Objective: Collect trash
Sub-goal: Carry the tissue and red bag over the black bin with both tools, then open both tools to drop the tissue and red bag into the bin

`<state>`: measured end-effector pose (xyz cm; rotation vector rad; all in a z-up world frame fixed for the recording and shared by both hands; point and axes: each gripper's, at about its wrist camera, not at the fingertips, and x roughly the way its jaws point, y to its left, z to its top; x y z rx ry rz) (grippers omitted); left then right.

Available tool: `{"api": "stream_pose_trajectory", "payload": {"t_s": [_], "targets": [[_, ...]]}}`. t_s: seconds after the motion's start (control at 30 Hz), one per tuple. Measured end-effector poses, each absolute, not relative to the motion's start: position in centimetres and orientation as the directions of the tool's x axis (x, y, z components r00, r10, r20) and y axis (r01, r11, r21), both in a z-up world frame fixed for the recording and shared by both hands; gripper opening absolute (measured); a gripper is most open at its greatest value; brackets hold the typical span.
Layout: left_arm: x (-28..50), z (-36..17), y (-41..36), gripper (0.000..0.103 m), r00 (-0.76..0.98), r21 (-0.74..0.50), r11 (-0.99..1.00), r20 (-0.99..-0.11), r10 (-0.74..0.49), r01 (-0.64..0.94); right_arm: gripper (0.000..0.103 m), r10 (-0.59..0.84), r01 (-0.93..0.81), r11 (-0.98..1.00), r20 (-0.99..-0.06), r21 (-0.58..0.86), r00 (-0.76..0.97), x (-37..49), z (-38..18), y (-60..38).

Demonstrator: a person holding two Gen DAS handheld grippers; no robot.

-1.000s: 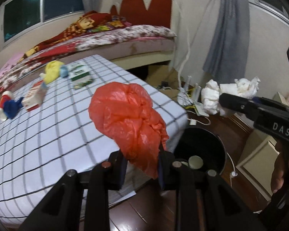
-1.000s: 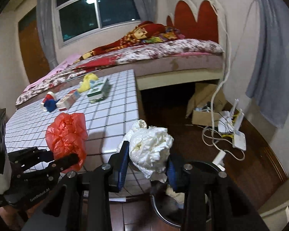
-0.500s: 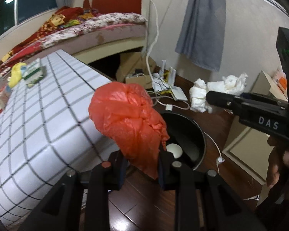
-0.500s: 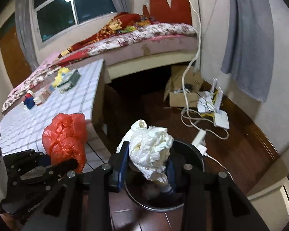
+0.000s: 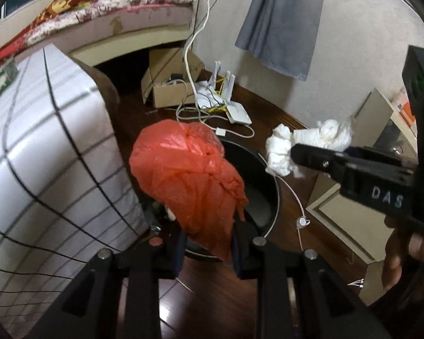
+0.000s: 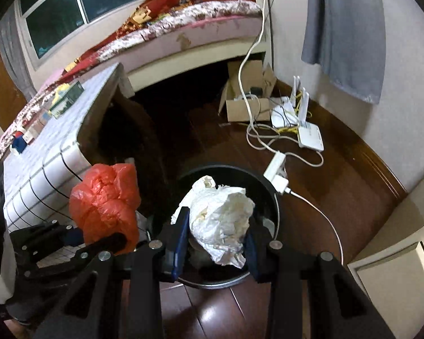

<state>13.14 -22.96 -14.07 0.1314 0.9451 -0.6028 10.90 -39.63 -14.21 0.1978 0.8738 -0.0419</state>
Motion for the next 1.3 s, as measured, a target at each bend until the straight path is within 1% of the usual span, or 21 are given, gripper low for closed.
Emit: {"api": "stream_pose_trajectory", "payload": {"t_s": [0.2, 0.4, 0.6, 0.83, 0.87, 0.9, 0.93, 0.97, 1.0, 1.07, 1.1, 1.13, 1.17, 1.2, 1.23, 1.3], "targets": [[14.8, -16.1, -22.6, 0.027, 0.401, -0.187, 0.847, -0.816, -0.417, 0.498, 0.038, 0.053, 0.120, 0.981, -0.809, 0.151, 0.585, 12.7, -17.2, -39.5], [16.0, -18.0, -23.9, 0.028, 0.359, -0.195, 0.838, -0.837, -0.413, 0.510, 0.038, 0.068, 0.128, 0.979, -0.838, 0.162, 0.542, 14.6, -19.9, -40.2], [17.3, -20.0, -25.0, 0.028, 0.307, -0.210, 0.838, -0.863, -0.401, 0.504, 0.038, 0.090, 0.119, 0.977, -0.854, 0.175, 0.512, 16.0, -21.2, -41.3], [18.2, -20.9, -25.9, 0.028, 0.276, -0.222, 0.835, -0.874, -0.400, 0.504, 0.039, 0.125, 0.113, 0.972, -0.861, 0.206, 0.493, 17.6, -22.3, -42.3], [18.5, -21.3, -26.3, 0.031, 0.268, -0.226, 0.835, -0.877, -0.399, 0.502, 0.040, 0.133, 0.112, 0.971, -0.863, 0.213, 0.487, 17.8, -22.5, -42.4], [18.6, -21.5, -26.4, 0.044, 0.266, -0.222, 0.840, -0.881, -0.390, 0.495, 0.051, 0.139, 0.116, 0.969, -0.872, 0.217, 0.469, 18.3, -23.0, -42.5], [18.6, -21.7, -26.4, 0.056, 0.279, -0.206, 0.851, -0.885, -0.373, 0.484, 0.075, 0.116, 0.126, 0.973, -0.881, 0.193, 0.458, 18.4, -23.3, -42.5], [18.5, -21.7, -26.2, 0.076, 0.302, -0.189, 0.863, -0.884, -0.357, 0.469, 0.083, 0.086, 0.137, 0.977, -0.886, 0.165, 0.456, 18.5, -23.5, -42.6], [18.5, -21.6, -26.0, 0.080, 0.318, -0.184, 0.869, -0.879, -0.355, 0.460, 0.085, 0.077, 0.148, 0.976, -0.886, 0.161, 0.457, 18.4, -23.7, -42.9], [18.5, -21.9, -25.8, 0.080, 0.315, -0.192, 0.873, -0.880, -0.355, 0.448, 0.085, 0.066, 0.182, 0.969, -0.887, 0.165, 0.458, 18.2, -23.9, -43.6], [18.5, -22.1, -25.7, 0.080, 0.314, -0.191, 0.874, -0.881, -0.353, 0.446, 0.089, 0.058, 0.191, 0.968, -0.886, 0.162, 0.459, 18.1, -23.8, -43.9], [18.5, -22.1, -25.7, 0.081, 0.315, -0.187, 0.875, -0.883, -0.349, 0.447, 0.095, 0.045, 0.206, 0.966, -0.887, 0.156, 0.461, 17.8, -23.8, -44.2], [18.4, -22.1, -25.6, 0.083, 0.318, -0.180, 0.876, -0.884, -0.343, 0.447, 0.097, 0.031, 0.221, 0.964, -0.886, 0.149, 0.462, 17.6, -23.8, -44.5], [18.2, -22.1, -25.5, 0.089, 0.322, -0.171, 0.878, -0.885, -0.336, 0.446, 0.098, 0.026, 0.234, 0.961, -0.886, 0.150, 0.463, 17.5, -23.7, -44.7], [18.1, -22.1, -25.6, 0.091, 0.326, -0.165, 0.879, -0.885, -0.332, 0.446, 0.098, 0.023, 0.245, 0.957, -0.886, 0.153, 0.463, 17.4, -23.7, -44.9], [17.8, -21.8, -25.4, 0.092, 0.334, -0.160, 0.880, -0.882, -0.331, 0.448, 0.098, 0.017, 0.263, 0.952, -0.886, 0.156, 0.463, 17.3, -23.5, -45.2]]}}
